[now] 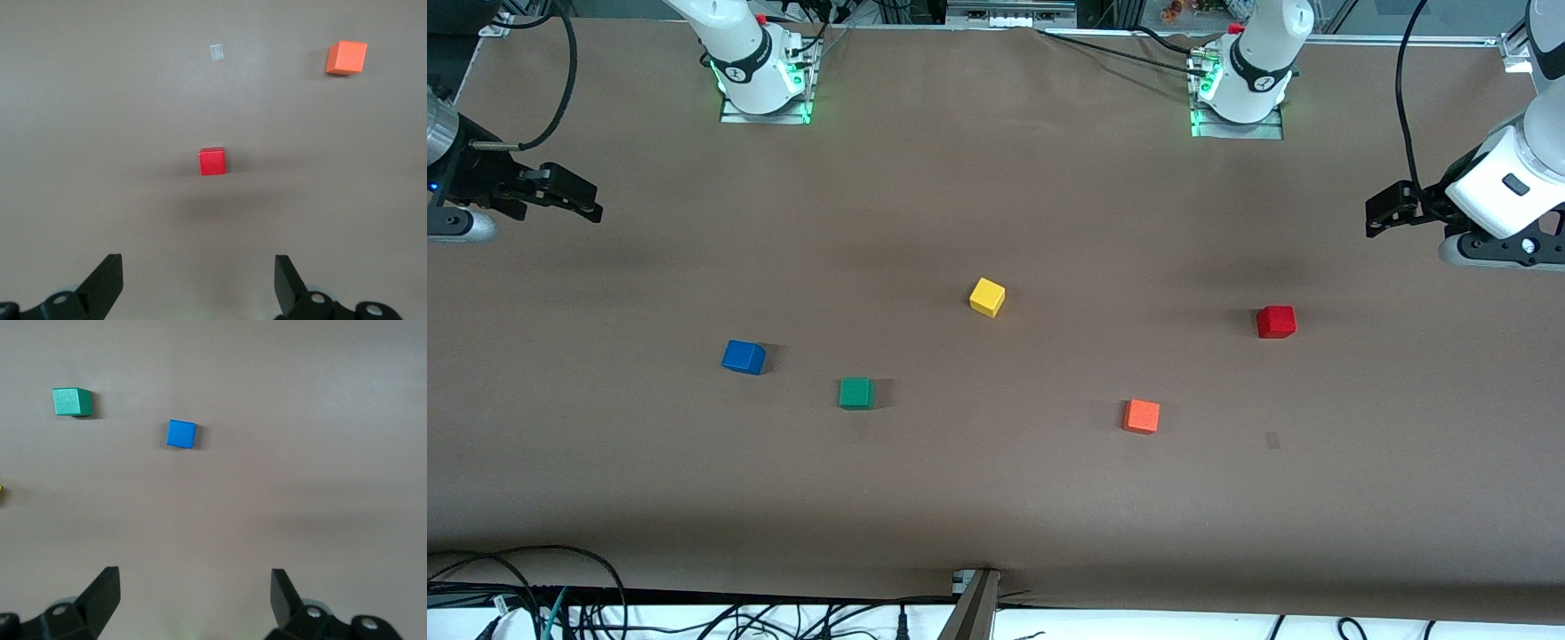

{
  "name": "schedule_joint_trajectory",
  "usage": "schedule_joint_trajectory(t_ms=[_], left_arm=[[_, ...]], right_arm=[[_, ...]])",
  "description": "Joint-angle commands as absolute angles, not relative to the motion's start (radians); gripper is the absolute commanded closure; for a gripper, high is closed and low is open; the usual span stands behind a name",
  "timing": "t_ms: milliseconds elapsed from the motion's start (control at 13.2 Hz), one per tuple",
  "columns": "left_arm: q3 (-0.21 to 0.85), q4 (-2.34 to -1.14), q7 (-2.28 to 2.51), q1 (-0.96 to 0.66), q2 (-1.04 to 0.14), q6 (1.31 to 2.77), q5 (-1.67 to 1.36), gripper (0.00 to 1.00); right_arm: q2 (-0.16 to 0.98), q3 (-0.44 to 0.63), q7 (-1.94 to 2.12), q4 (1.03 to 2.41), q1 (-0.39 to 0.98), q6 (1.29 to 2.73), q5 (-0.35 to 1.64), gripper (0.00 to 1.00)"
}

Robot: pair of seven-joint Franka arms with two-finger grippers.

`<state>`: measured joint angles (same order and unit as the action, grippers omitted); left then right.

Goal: Pass red block to right arm, stack on blue
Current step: 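Move the left gripper over the red cube and lower it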

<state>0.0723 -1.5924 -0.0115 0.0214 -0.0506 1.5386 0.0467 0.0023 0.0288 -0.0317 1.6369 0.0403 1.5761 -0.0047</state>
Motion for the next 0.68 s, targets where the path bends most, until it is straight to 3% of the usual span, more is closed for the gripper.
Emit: schedule_joint_trajectory(t_ms=[0, 605], left_arm=[[0.072, -1.551, -0.041, 0.023, -0.064, 1.526, 0.071, 0.00], [0.071, -1.545, -0.025, 0.023, -0.104, 1.513, 0.066, 0.00]], right_arm=[[0.000, 0.025, -0.043, 1.626, 0.040, 1.560, -0.006, 0.00], [-0.002, 0.025, -0.044, 1.626, 0.040, 1.560, -0.006, 0.00]])
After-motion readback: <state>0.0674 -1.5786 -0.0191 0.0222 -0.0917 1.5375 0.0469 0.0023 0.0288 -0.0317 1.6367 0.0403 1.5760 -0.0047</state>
